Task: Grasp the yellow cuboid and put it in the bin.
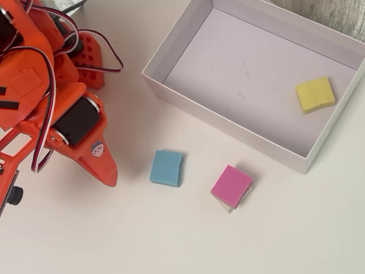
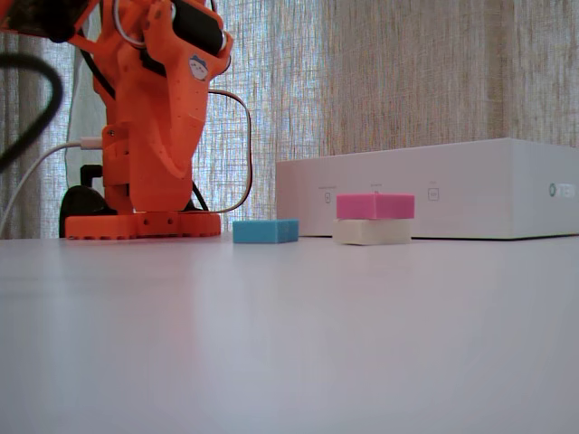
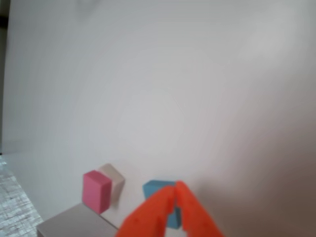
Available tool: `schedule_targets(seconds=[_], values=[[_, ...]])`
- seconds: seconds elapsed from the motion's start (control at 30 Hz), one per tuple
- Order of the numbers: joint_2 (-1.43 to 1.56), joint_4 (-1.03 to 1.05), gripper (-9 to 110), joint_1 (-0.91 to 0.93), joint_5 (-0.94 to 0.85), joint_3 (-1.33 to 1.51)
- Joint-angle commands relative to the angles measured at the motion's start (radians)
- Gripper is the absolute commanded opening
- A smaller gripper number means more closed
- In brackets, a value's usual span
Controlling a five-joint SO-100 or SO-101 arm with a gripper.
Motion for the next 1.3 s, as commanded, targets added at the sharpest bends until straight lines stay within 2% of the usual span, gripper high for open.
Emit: schedule_targets(seconds=[0.0,1.27], values=[[-0.005,-0.014,-8,-0.002,-0.008,-0.003],[-0.005,-0.028,-8,0.006,0.012,-0.002]])
